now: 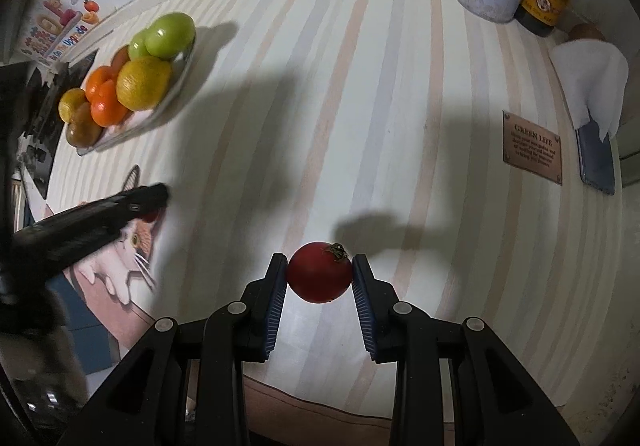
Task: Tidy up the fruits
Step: 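Grasp the other red tomato with the left gripper while the right holds its tomato, then lower both tomatoes onto the plate and open both grippers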
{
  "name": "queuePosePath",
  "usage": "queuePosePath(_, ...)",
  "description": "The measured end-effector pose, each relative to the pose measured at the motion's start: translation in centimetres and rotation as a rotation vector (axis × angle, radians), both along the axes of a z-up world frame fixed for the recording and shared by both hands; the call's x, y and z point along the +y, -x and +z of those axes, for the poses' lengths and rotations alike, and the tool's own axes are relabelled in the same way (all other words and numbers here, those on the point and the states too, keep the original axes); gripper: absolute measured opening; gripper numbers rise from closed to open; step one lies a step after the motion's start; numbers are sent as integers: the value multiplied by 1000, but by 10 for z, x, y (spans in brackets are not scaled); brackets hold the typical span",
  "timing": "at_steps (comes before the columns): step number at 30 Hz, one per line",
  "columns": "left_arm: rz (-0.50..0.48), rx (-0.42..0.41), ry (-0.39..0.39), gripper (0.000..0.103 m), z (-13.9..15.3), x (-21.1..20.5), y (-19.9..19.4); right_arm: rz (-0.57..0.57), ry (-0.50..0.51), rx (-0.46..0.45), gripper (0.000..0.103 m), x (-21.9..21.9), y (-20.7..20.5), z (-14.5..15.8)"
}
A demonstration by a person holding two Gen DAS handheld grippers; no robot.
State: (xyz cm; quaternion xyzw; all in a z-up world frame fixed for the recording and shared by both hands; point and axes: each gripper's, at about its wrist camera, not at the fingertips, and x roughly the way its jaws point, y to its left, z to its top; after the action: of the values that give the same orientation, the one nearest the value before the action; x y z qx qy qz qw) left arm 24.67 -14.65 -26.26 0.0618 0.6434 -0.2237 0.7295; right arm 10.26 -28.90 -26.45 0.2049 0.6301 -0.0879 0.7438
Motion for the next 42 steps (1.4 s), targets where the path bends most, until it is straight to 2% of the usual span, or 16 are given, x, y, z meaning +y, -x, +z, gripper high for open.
queuePosePath(6,120,-25,114,22,57,55,-26,24,-77,-71,36,15,-21,15)
queuePosePath(11,217,-23,171,22,78,98,-49,59,-185,-134,36,46,-72,19)
queuePosePath(15,303,13,179,22,70,122,-83,110,-261,-162,36,82,-124,15)
queuePosePath(19,367,74,184,22,51,133,-107,156,-250,-177,35,111,-165,7)
queuePosePath(25,374,103,139,22,32,137,-132,155,-257,-165,36,130,-204,-14)
queuePosePath(31,359,139,126,23,18,140,-139,153,-250,-156,36,144,-221,-26)
queuePosePath(32,359,144,121,23,16,140,-141,149,-244,-152,38,144,-221,-27)
queuePosePath(34,358,152,103,26,14,140,-141,138,-247,-151,51,143,-221,-29)
queuePosePath(38,361,156,99,27,14,141,-140,132,-248,-151,62,142,-213,-25)
queuePosePath(39,362,153,93,32,16,142,-139,132,-238,-154,65,141,-211,-23)
queuePosePath(42,353,119,75,55,23,144,-136,123,-203,-158,73,133,-199,-10)
